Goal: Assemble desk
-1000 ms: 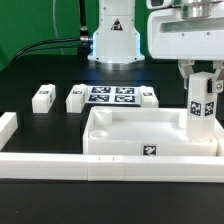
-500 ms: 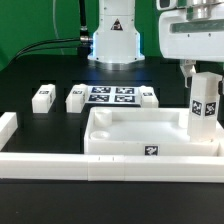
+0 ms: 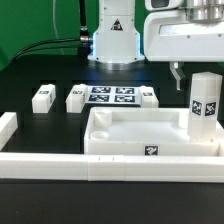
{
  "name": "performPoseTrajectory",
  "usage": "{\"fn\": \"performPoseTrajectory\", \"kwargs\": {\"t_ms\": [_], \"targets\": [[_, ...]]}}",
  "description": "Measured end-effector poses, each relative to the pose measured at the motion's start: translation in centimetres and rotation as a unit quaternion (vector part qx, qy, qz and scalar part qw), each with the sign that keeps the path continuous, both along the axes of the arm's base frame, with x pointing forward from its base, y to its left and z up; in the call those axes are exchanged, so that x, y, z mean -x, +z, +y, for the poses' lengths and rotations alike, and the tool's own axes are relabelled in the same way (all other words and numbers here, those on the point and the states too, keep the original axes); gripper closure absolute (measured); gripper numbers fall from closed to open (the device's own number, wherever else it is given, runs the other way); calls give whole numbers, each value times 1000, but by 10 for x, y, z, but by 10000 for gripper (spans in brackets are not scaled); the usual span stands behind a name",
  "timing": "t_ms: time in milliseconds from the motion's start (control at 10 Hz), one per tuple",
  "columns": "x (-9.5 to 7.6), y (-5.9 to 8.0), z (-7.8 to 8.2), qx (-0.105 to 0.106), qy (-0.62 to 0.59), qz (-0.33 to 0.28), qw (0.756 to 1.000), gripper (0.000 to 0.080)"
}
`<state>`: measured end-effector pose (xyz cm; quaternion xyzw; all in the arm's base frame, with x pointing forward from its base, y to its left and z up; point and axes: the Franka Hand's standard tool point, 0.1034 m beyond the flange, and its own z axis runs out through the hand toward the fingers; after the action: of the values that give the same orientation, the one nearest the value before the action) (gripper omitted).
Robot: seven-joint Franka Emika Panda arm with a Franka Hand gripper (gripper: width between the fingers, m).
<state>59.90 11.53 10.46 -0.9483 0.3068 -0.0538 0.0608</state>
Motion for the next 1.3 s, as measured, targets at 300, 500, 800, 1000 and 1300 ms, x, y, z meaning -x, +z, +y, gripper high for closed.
{"fn": "performPoseTrajectory", "kwargs": {"t_ms": [300, 500, 800, 1000, 1300], "targets": [[0, 1, -1, 24, 147, -6, 989, 151], [-3, 2, -4, 38, 253, -16, 967, 151], [-4, 4, -2, 65, 390, -24, 918, 151], [-4, 4, -3, 69, 415, -26, 907, 177], [-4, 4, -3, 69, 413, -26, 908, 516]]}}
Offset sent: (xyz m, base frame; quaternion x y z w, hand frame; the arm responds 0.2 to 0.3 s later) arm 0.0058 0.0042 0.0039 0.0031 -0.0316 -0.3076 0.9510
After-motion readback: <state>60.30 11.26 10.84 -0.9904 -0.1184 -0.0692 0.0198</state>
